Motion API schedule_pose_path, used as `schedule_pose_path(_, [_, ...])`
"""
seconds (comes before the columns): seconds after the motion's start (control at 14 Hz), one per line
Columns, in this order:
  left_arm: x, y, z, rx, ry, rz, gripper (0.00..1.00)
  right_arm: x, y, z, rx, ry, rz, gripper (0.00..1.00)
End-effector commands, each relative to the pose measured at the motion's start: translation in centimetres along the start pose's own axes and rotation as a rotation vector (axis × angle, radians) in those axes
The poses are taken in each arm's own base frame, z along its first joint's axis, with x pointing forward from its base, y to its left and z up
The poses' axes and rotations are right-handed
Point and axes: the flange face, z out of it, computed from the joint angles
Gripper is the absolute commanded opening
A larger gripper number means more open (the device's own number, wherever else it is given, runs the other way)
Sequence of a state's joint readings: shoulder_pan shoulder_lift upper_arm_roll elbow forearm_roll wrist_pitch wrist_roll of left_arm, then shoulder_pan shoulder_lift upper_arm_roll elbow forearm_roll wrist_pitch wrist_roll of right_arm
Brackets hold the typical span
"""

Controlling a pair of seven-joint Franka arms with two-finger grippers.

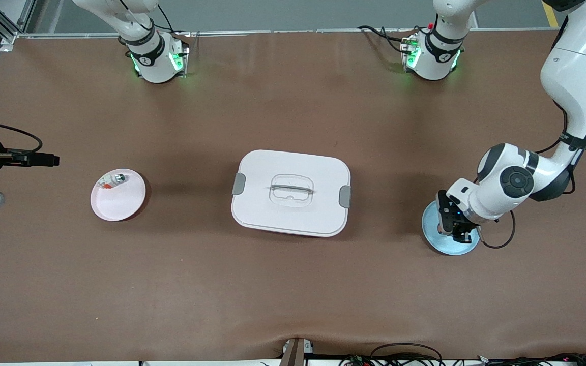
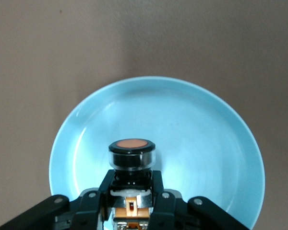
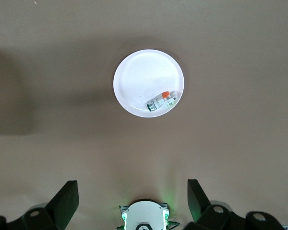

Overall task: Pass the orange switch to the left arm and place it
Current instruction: 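Lower the switch onto the blue plate and open the left gripper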

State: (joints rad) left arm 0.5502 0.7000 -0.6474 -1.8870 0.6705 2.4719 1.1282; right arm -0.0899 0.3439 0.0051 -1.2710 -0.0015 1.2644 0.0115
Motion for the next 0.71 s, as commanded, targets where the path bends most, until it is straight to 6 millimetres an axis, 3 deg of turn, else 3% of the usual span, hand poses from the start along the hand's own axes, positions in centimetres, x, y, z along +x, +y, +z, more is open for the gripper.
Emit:
schedule_pose_path(0.0, [-0.3, 0.4, 0.2, 0.006, -0.003, 0.025, 0.01, -0.6, 0.0, -0.6, -0.026, 0.004, 0.005, 1.0])
schedule_pose_path(0.21, [-0.7, 0.7, 0.8, -0.003, -0.001, 0.022, 0.05, -0.8, 0.4, -0.9, -0.021, 0.007, 0.011, 1.0])
schedule_pose_path(0.28, [-0.7, 0.7, 0.9, -0.005, 0.001, 0.021, 0.13, -1.5, 0.4, -1.7, -0.021, 0.024, 0.013, 1.0])
schedule_pose_path(0.36, [-0.8, 0.8, 1.1, -0.007, 0.0, 0.014, 0.28, -2.1, 0.5, -2.4, -0.019, 0.039, 0.016, 1.0])
schedule_pose_path(0.43, [-1.4, 0.8, 1.3, -0.011, -0.007, 0.0, 0.52, -2.9, 0.7, -3.3, -0.019, 0.056, 0.017, 1.0])
schedule_pose_path(0.5, [-1.5, 0.8, 1.2, -0.009, -0.008, -0.008, 1.0, -3.8, 1.0, -4.3, -0.015, 0.076, 0.024, 1.0])
schedule_pose_path(0.64, [-2.0, 0.6, 0.7, -0.002, -0.012, -0.058, 1.0, -4.5, 2.2, -4.9, 0.008, 0.088, 0.04, 1.0])
